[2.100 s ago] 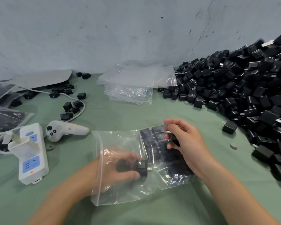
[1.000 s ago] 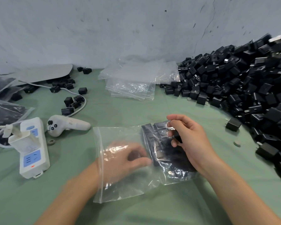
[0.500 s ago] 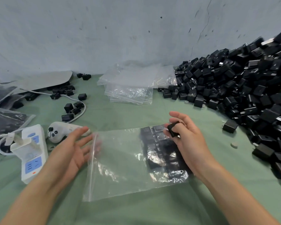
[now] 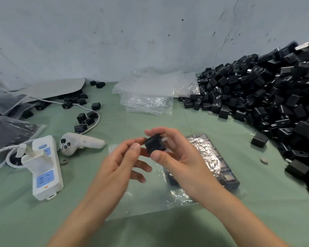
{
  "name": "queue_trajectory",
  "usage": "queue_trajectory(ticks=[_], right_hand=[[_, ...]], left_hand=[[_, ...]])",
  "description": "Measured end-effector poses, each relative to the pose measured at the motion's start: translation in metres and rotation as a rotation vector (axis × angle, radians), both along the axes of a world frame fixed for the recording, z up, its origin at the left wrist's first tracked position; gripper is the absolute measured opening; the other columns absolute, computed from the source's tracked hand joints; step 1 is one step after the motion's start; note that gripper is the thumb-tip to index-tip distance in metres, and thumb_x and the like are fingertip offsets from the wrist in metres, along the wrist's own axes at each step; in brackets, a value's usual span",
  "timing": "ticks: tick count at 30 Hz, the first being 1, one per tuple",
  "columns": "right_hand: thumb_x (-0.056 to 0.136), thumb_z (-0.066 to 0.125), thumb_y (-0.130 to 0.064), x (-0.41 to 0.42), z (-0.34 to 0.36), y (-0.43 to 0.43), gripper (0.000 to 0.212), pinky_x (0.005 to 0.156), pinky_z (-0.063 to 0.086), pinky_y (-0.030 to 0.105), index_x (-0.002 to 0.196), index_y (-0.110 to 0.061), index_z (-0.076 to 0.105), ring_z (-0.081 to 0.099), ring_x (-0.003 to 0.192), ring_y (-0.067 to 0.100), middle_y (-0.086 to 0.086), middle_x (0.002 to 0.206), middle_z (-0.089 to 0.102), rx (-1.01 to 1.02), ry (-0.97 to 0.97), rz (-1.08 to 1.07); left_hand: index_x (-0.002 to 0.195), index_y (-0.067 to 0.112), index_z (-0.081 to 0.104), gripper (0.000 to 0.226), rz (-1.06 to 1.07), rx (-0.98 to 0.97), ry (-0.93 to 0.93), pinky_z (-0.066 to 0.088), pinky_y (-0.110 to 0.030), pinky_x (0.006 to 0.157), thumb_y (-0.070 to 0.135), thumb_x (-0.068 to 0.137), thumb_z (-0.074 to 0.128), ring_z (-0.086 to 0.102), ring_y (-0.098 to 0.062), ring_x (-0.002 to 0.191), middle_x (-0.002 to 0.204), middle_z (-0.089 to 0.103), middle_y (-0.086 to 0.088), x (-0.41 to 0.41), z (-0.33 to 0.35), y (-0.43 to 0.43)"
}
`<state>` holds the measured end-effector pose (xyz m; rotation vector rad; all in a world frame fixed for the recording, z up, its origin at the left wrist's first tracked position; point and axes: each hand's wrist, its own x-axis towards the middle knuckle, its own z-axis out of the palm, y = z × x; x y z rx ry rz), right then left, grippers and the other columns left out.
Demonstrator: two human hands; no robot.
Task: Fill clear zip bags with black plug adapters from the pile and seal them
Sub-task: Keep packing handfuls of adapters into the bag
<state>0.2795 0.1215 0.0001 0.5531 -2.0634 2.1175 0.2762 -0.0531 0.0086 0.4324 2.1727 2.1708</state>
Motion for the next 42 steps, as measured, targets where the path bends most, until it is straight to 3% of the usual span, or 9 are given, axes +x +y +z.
queue_trajectory(ticks=[7,13,17,20,23,25,32,37,42], right_hand=[[0.092,0.06,-0.056,0.001,-0.008,0.003,0.046,0.107,0.041,0.029,0.136,-0.045,0.049,0.047,0.132,-0.004,-0.029,0.137,0.055,0.265,0.08,-0.042],[0.104,0.049,-0.035,-0.012,-0.016,0.037,0.03,0.095,0.044,0.011,0.131,-0.046,0.051,0.053,0.123,-0.006,-0.026,0.129,0.059,0.247,0.068,-0.283],[0.102,0.047,-0.028,-0.012,-0.02,0.056,0.035,0.101,0.041,0.023,0.135,-0.041,0.049,0.049,0.123,-0.005,-0.024,0.131,0.055,0.556,0.079,-0.385],[0.101,0.049,-0.021,-0.013,-0.022,0.065,0.037,0.105,0.04,0.034,0.136,-0.028,0.053,0.048,0.121,0.009,-0.014,0.132,0.055,0.894,0.18,-0.462],[0.101,0.048,-0.024,-0.012,-0.02,0.065,0.035,0.111,0.035,0.035,0.134,-0.028,0.057,0.045,0.128,0.012,-0.011,0.137,0.053,0.982,0.125,-0.452],[0.101,0.045,-0.027,-0.011,-0.021,0.063,0.035,0.113,0.033,0.035,0.133,-0.029,0.059,0.043,0.131,0.014,-0.011,0.139,0.052,1.035,0.12,-0.426],[0.103,0.044,-0.029,-0.016,-0.021,0.06,0.032,0.117,0.025,0.032,0.131,-0.034,0.06,0.038,0.136,0.013,-0.012,0.143,0.05,1.105,0.133,-0.359],[0.104,0.045,-0.035,-0.02,-0.022,0.058,0.032,0.116,0.017,0.026,0.133,-0.038,0.059,0.034,0.137,0.012,-0.013,0.147,0.046,1.149,0.147,-0.307],[0.103,0.04,-0.045,-0.02,-0.024,0.059,0.039,0.119,0.012,0.026,0.141,-0.043,0.047,0.026,0.142,0.008,-0.018,0.155,0.033,1.191,0.086,-0.221]], left_hand=[[0.107,0.017,0.072,0.024,0.098,0.018,-0.073,0.054,-0.025,0.055,0.029,0.087,0.07,0.067,-0.016,0.073,0.097,0.076,-0.01,-0.002,0.004,-0.014],[0.106,0.015,0.066,0.019,0.498,-0.277,-0.217,0.053,-0.027,0.055,0.026,0.101,0.051,0.063,-0.016,0.066,0.083,0.077,0.0,-0.018,-0.01,-0.09],[0.103,0.036,0.066,0.012,0.359,-0.62,-0.102,0.05,-0.035,0.08,0.04,0.095,0.057,0.068,-0.016,0.08,0.09,0.076,0.013,-0.012,-0.026,-0.097],[0.104,0.047,0.063,0.026,0.246,-0.715,0.014,0.05,-0.025,0.07,0.057,0.083,0.052,0.063,-0.011,0.069,0.096,0.071,0.022,-0.007,-0.023,-0.084],[0.106,0.046,0.067,0.017,0.124,-0.672,0.016,0.049,-0.011,0.069,0.039,0.092,0.06,0.064,0.006,0.076,0.099,0.071,0.023,-0.008,-0.023,-0.074],[0.104,0.052,0.067,0.02,0.075,-0.735,0.035,0.048,-0.017,0.081,0.036,0.091,0.065,0.06,0.007,0.093,0.101,0.067,0.023,-0.011,-0.026,-0.072],[0.091,0.053,0.069,0.048,-0.012,-1.039,0.326,0.026,-0.015,0.095,0.081,0.08,0.031,0.038,0.011,0.11,0.106,0.057,0.037,-0.02,-0.023,-0.067],[0.106,0.07,0.057,0.032,-0.122,-1.001,0.267,0.03,-0.011,0.094,0.081,0.079,0.042,0.023,0.019,0.12,0.119,0.043,0.048,-0.016,-0.017,-0.062],[0.102,0.069,0.06,0.031,-0.188,-0.938,0.192,0.035,-0.008,0.092,0.041,0.09,0.061,0.032,0.016,0.119,0.111,0.045,0.05,-0.015,-0.014,-0.055]])
